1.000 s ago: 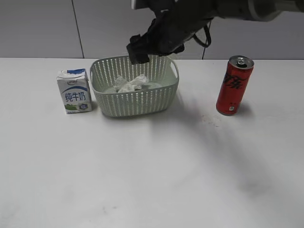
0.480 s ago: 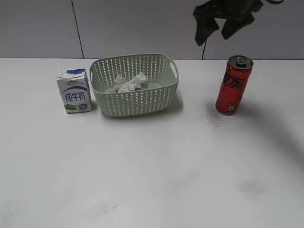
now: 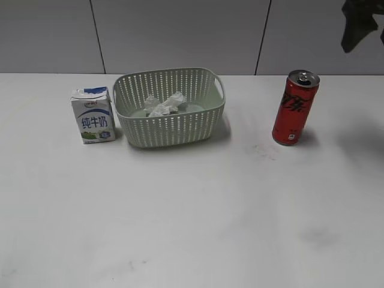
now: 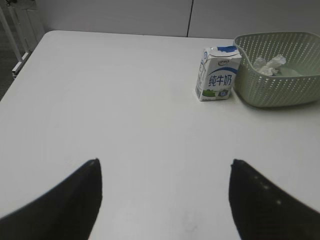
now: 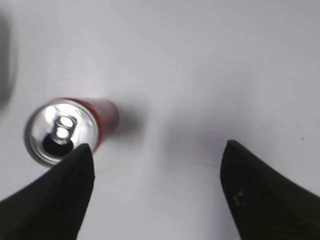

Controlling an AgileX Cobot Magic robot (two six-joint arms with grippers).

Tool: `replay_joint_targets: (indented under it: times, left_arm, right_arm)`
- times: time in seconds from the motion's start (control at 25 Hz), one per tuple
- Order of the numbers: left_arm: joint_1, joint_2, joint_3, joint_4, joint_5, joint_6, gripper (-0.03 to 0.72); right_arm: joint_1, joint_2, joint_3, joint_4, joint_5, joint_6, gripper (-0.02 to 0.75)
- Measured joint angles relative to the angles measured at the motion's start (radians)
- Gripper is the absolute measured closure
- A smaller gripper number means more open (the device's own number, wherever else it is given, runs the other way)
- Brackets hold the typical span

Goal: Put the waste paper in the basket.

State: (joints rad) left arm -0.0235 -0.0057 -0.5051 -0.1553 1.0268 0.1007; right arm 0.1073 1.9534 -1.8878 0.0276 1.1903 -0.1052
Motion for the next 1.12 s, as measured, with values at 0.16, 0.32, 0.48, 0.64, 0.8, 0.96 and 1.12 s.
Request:
replay_joint_targets:
  times: [0.16,0.32,0.48,0.64,0.8,0.96,1.12]
  left_arm:
    - [0.000,0.000,0.000,0.000,0.000,0.000,0.101]
    - [0.000,0.000,0.000,0.000,0.000,0.000,0.101]
    - [0.000,0.000,0.000,0.000,0.000,0.000,0.101]
    - [0.000,0.000,0.000,0.000,0.000,0.000,0.101]
    - [0.000,0.000,0.000,0.000,0.000,0.000,0.101]
    - [0.000,0.000,0.000,0.000,0.000,0.000,0.101]
    - [0.000,0.000,0.000,0.000,0.000,0.000,0.101]
  right_arm:
    - [-0.016,-0.139,0.203,0.001,-0.001,-0.016,0.145]
    - [-0.016,-0.322,0.441,0.012,-0.047,-0.022,0.145]
    - [-0.016,-0.521,0.672,0.012,-0.138,-0.024,0.145]
    - [-0.016,-0.717,0.901,0.012,-0.234,-0.024,0.145]
    - [-0.016,-0.883,1.102,0.011,-0.289,-0.024,0.146]
    - [-0.016,-1.039,1.269,0.011,-0.307,-0.025,0.146]
    - [-0.016,-1.178,1.397,0.011,-0.315,-0.025,0.146]
